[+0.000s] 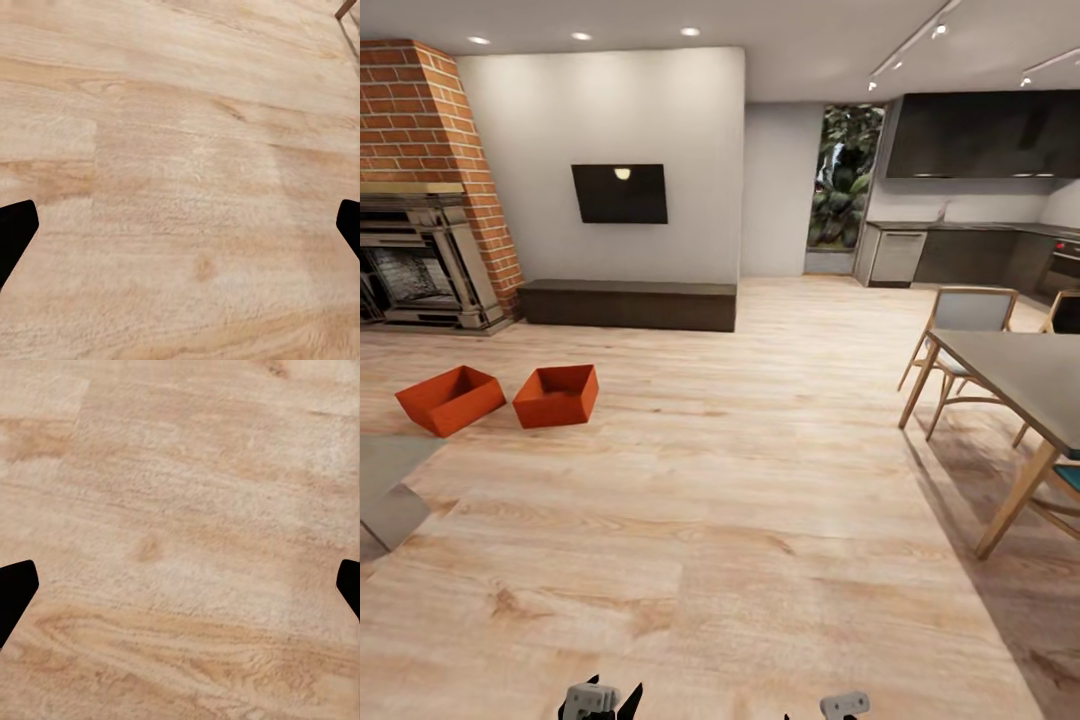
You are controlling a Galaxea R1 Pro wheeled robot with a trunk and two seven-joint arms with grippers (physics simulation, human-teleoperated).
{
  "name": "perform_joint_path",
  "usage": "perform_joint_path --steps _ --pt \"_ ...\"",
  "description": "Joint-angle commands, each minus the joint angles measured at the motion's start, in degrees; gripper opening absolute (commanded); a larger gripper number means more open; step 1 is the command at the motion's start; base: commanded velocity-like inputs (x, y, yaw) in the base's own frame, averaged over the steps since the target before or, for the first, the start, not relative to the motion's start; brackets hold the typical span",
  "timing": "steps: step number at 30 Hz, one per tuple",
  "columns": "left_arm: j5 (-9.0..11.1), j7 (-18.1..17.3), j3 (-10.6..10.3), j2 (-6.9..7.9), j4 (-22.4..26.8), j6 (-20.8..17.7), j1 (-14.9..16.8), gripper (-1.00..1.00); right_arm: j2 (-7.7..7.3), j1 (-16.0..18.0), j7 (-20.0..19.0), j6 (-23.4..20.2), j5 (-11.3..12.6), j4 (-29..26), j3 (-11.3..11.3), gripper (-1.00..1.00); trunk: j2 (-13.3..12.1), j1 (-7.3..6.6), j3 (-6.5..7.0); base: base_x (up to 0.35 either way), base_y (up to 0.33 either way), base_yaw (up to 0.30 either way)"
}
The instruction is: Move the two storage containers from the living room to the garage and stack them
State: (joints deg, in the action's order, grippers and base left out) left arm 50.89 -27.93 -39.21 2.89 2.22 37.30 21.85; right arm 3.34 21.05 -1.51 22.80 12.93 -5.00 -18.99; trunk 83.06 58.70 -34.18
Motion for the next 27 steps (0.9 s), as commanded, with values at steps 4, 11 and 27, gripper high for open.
perform_joint_path --steps 4,11,27 --pt "0.6 -0.4 -0.3 0.01 0.0 0.1 0.0 1.0 0.0 0.0 -0.2 0.2 0.6 0.1 -0.3 1.0 0.0 0.03 -0.05 0.335 -0.104 0.027" --pt "0.6 -0.4 -0.3 0.01 0.0 0.1 0.0 1.0 0.0 0.0 -0.2 0.2 0.6 0.1 -0.3 1.0 0.0 0.03 -0.05 0.334 -0.066 0.006" --pt "0.6 -0.4 -0.3 0.01 0.0 0.1 0.0 1.0 0.0 0.0 -0.2 0.2 0.6 0.1 -0.3 1.0 0.0 0.03 -0.05 0.327 -0.077 0.104"
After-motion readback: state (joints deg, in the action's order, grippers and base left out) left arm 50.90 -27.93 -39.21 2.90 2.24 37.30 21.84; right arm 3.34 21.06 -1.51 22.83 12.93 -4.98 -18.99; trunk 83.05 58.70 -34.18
